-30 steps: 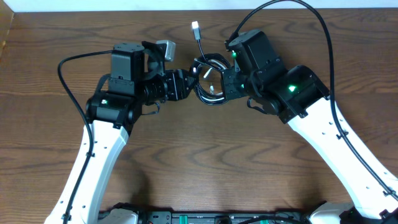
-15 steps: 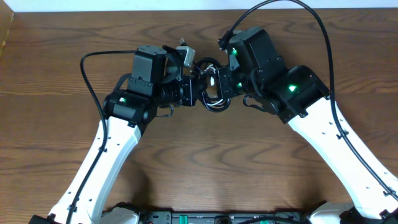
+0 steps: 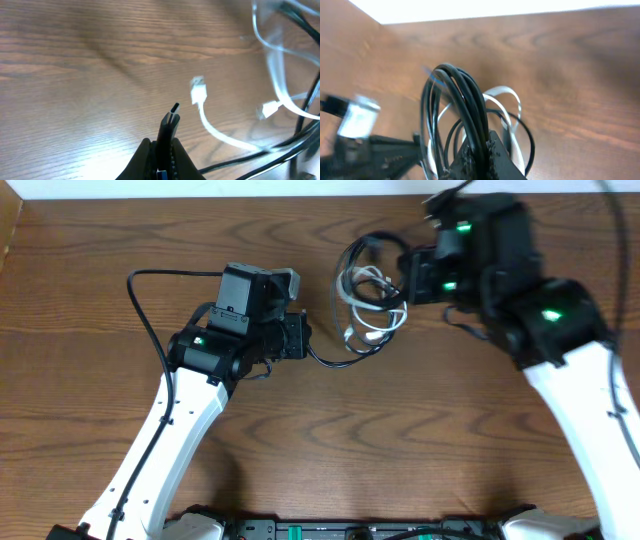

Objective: Untangle cables

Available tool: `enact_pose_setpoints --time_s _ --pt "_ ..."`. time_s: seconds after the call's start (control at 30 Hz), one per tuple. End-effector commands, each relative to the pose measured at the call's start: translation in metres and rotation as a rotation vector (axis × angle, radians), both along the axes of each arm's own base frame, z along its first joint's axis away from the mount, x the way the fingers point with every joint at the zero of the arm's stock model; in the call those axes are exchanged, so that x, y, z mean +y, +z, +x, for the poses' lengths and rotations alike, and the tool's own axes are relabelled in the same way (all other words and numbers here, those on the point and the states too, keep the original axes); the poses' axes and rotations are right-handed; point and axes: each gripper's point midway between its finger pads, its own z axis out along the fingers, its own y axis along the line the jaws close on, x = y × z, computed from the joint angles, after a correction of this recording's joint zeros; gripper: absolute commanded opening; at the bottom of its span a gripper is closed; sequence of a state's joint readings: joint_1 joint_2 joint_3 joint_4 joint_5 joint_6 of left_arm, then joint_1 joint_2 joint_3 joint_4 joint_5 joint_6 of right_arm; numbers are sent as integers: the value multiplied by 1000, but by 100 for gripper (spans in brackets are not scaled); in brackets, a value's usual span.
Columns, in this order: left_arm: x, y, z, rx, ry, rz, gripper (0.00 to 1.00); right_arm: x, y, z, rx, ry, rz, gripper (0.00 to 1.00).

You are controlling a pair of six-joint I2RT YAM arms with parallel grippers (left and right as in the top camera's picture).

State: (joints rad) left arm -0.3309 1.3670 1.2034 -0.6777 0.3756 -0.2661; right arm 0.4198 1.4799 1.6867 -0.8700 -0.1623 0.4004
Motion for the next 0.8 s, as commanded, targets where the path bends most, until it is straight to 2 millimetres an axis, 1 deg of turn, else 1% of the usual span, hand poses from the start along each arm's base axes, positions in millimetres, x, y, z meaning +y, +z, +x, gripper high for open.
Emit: enact_pose_setpoints --time_s 0.0,0.13,0.2,0.3,0.4,0.53,0.6,0.7,0.77 --pt "10 -4 3 -7 34 47 7 -21 55 -13 -115 -10 109 1" --pt "10 -5 3 -6 34 47 8 -38 74 -18 -172 -45 126 1" --pt "11 -5 3 -4 37 52 8 -44 80 -20 -193 -54 127 1" --pt "18 -9 2 3 61 90 8 -52 85 -20 -212 -77 123 1" --pt "23 -14 -1 22 74 118 8 -63 90 -13 -239 -118 119 1" --pt "34 -20 -4 41 102 172 8 -83 106 0 -311 -175 132 1" --pt "40 -22 -5 43 120 204 8 -86 118 2 -354 -164 157 1" --pt "50 -24 -3 44 153 239 8 -80 143 -3 -444 -80 201 1" --pt "56 -24 -2 47 186 254 8 -80 161 -7 -512 -59 220 1"
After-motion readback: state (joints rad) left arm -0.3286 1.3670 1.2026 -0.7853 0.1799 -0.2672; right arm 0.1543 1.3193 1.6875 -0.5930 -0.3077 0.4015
